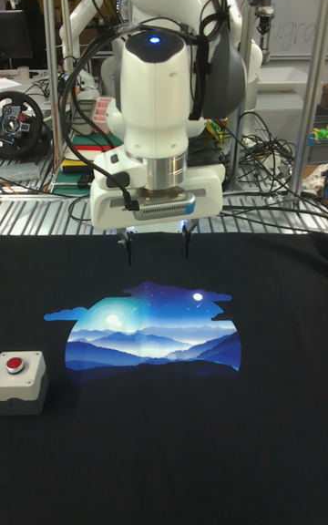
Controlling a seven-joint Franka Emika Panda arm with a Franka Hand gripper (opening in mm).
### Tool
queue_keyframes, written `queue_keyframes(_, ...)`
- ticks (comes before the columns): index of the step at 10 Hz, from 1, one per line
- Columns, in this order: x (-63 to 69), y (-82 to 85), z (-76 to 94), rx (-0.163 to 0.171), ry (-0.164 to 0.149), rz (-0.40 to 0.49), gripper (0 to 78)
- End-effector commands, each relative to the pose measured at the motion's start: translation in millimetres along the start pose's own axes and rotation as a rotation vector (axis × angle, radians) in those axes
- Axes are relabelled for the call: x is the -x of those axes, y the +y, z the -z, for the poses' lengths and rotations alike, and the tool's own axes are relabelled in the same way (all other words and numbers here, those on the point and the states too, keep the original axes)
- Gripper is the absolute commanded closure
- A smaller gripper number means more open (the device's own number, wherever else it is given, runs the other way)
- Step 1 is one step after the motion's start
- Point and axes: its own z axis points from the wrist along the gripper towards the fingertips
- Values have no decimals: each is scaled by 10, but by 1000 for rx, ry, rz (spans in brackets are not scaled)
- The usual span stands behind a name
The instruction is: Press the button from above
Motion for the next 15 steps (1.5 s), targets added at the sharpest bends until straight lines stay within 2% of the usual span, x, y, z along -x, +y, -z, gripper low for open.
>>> queue_keyframes(1, -79, -91, 19, -11, -24, -18, 2)
queue_keyframes(11, -72, -96, 27, -12, -23, -25, 2)
queue_keyframes(15, -71, -97, 28, -2, -26, -29, 2)
